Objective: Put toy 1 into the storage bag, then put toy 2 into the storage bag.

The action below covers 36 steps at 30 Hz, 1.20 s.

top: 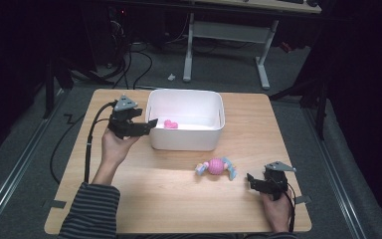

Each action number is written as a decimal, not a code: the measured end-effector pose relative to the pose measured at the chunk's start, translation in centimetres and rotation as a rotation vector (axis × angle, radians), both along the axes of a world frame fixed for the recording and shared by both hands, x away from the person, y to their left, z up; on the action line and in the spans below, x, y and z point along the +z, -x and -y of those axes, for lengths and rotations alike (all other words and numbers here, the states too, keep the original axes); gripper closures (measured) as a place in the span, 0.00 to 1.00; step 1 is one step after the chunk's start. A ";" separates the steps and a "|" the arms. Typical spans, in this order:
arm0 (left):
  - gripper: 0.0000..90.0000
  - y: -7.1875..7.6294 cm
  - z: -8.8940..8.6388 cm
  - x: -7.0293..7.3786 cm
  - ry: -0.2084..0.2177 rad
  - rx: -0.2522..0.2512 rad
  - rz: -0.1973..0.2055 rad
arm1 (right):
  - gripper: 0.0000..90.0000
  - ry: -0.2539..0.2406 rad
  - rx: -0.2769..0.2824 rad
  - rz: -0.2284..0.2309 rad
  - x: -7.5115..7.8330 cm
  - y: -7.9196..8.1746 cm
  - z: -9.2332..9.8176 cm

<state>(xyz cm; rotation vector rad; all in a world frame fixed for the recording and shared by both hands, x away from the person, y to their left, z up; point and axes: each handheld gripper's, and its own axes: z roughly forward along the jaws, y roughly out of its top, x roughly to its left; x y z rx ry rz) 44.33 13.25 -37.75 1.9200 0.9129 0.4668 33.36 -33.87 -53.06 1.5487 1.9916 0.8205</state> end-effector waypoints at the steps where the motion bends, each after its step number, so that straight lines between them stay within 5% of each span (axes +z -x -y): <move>1: 0.34 0.3 -0.2 -0.1 0.007 0.001 0.002 | 0.22 0.000 0.000 0.000 0.0 0.0 0.0; 14: 0.35 3.5 -3.3 -1.9 0.087 0.048 0.000 | 0.22 0.000 0.000 0.000 0.0 0.0 0.0; 36: 0.34 6.1 -4.3 -7.8 0.088 0.094 -0.069 | 0.22 0.000 0.000 0.000 0.0 0.0 0.0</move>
